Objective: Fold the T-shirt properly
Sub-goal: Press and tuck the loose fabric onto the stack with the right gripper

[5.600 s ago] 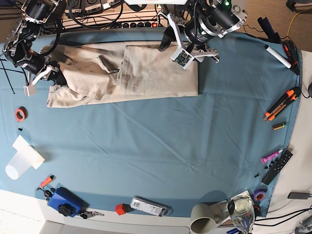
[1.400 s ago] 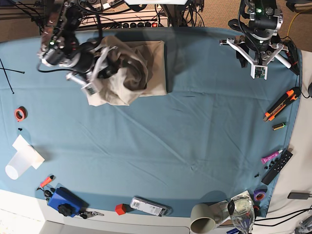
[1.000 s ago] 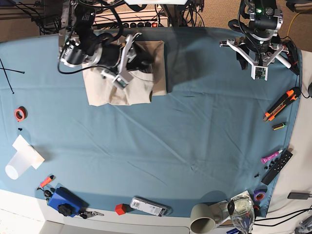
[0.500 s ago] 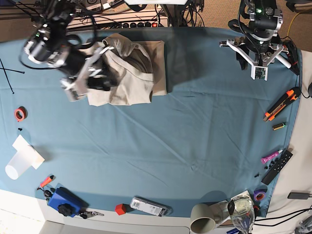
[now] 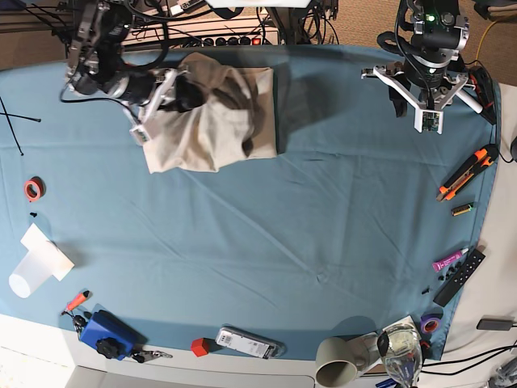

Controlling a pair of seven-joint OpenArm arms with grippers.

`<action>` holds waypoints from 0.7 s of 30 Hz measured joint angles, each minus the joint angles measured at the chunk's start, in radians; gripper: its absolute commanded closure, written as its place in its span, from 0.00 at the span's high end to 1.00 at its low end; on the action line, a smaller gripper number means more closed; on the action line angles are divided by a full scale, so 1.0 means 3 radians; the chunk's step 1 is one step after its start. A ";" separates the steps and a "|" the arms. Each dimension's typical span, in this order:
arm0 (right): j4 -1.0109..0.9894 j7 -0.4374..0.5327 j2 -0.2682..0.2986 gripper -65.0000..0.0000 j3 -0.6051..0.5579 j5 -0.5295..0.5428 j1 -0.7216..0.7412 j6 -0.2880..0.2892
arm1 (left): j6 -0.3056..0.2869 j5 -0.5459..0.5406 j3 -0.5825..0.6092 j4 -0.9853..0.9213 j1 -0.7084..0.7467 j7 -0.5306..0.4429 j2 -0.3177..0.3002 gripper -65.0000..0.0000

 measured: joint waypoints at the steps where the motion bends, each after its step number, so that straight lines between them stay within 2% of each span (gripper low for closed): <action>1: -0.0053 0.0019 0.0011 0.24 -0.0084 0.0011 0.0010 0.0000 | 0.0000 0.0000 0.0000 0.0000 0.0000 0.0003 0.0000 0.29; 5: -0.0125 0.0088 0.0027 0.24 -0.0454 0.0056 0.0034 -0.0001 | 0.0000 0.0000 0.0000 0.0000 0.0000 -0.0011 -0.0001 0.29; 9: -0.0094 0.0020 0.0025 0.24 -0.0687 0.0060 0.0108 -0.0004 | 0.0000 0.0000 0.0000 0.0000 0.0000 -0.0010 -0.0001 0.29; 12: 0.0065 -0.0130 0.0018 0.24 -0.0715 0.0226 0.0155 -0.0017 | 0.0000 0.0000 0.0000 0.0000 0.0000 -0.0010 0.0000 0.29; 15: 0.0384 -0.0118 -0.0001 0.24 -0.0660 0.0483 0.0256 -0.0003 | 0.0000 0.0000 0.0000 0.0000 0.0000 -0.0010 0.0000 0.29; 19: 0.0631 -0.0067 0.0001 0.24 -0.0521 0.0534 0.0385 -0.0003 | 0.0000 0.0000 0.0000 0.0000 0.0000 -0.0010 0.0000 0.29; 21: 0.0594 -0.0062 0.0000 0.24 -0.0521 0.0399 0.0361 -0.0003 | 0.0000 0.0000 0.0000 0.0000 0.0000 -0.0011 0.0000 0.29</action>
